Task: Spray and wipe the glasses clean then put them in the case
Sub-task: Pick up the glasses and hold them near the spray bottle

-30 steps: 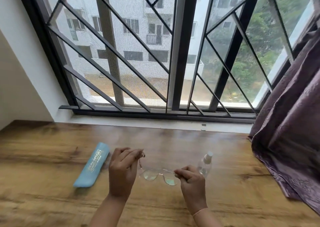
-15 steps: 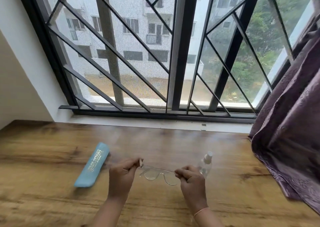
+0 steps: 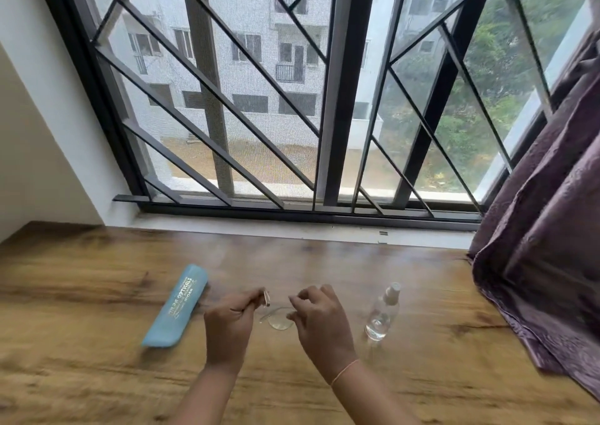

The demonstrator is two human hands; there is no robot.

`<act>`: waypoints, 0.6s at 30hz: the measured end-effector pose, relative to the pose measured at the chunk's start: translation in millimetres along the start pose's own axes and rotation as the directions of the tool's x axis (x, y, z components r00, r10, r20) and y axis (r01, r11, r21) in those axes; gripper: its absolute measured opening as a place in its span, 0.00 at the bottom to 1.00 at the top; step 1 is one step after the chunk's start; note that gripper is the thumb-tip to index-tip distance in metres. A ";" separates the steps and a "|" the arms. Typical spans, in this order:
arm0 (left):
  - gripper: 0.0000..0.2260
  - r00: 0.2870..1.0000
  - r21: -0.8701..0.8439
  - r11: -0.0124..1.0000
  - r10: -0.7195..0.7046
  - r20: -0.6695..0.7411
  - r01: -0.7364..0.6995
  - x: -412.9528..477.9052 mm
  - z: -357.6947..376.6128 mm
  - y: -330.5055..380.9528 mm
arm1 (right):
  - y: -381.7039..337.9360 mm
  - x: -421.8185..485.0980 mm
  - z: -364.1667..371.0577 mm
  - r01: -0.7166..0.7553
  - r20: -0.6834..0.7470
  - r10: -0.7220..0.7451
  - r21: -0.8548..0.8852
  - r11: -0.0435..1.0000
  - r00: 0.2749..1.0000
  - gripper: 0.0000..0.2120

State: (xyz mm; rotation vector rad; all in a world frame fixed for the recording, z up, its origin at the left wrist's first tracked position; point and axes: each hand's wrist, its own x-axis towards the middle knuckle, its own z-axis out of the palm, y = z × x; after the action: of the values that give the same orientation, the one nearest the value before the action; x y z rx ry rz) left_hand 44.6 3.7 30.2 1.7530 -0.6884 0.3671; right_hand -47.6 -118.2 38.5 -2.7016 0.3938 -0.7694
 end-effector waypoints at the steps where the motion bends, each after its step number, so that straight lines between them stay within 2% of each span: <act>1: 0.09 1.000 0.011 1.000 0.010 0.002 -0.010 -0.2 -0.5 1.8 | -1.1 2.2 2.5 0.006 0.016 -0.006 0.001 1.000 1.000 0.08; 5: 0.10 0.998 0.049 0.997 0.061 -0.002 -0.061 0.1 -2.9 5.6 | -1.2 7.7 11.9 0.012 0.042 -0.014 0.040 0.999 0.999 0.07; 12: 0.09 0.999 0.043 0.998 0.049 0.000 -0.049 -0.7 -5.5 8.8 | -3.8 13.4 18.2 -0.008 0.088 0.000 0.083 0.996 0.996 0.09; 18: 0.07 0.999 0.058 0.997 0.044 0.002 -0.044 1.0 -7.5 12.4 | -4.4 19.2 2.3 -0.112 0.015 0.113 0.311 0.944 0.993 0.09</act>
State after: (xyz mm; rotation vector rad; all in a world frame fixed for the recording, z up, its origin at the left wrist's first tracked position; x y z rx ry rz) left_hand 38.5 8.4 42.5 1.7949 -0.7243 0.4203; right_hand -29.8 -120.2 47.2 -2.3626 0.3880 -0.7350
